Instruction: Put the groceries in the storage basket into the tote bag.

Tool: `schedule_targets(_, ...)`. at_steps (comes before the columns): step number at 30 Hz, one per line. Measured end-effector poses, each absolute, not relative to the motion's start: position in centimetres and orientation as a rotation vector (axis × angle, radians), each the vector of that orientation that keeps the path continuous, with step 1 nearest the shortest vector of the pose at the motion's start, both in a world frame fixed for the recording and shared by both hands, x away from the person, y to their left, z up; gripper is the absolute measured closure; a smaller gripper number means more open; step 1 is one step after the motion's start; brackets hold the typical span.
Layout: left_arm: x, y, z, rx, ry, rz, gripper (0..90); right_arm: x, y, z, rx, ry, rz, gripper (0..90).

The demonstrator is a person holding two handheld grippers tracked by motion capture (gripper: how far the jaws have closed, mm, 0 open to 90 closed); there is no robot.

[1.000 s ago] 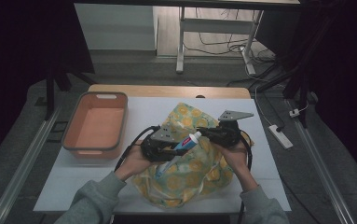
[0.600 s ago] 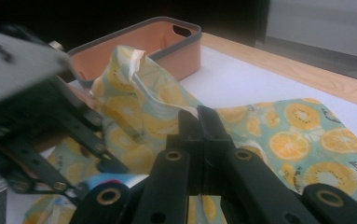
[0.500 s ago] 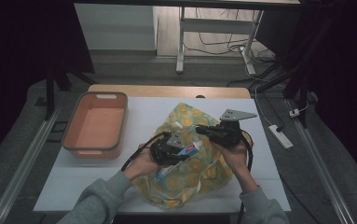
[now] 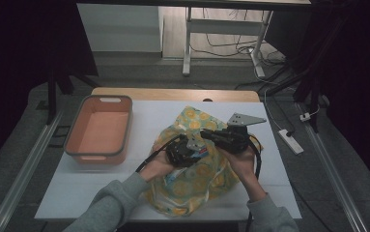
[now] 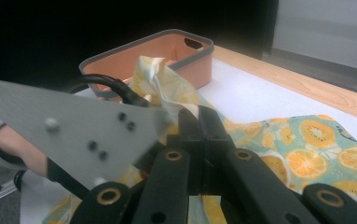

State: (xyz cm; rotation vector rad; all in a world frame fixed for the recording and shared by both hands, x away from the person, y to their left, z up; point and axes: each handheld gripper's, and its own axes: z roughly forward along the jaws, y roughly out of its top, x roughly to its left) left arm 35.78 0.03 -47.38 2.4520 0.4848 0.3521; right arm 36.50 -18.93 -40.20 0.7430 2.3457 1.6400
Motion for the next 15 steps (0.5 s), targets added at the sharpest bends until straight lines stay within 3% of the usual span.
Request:
schedule_targets(10,36.5,-2.3,-50.1,2.557,0.541,0.388,69.6,36.7,-19.5,-40.2,0.769,2.320,1.650,89.1)
schedule_targets(15,35.9,-0.9,-48.0,2.428,0.558,0.390,56.6,37.0,-19.8,-40.4,0.790,2.315,1.647,89.1)
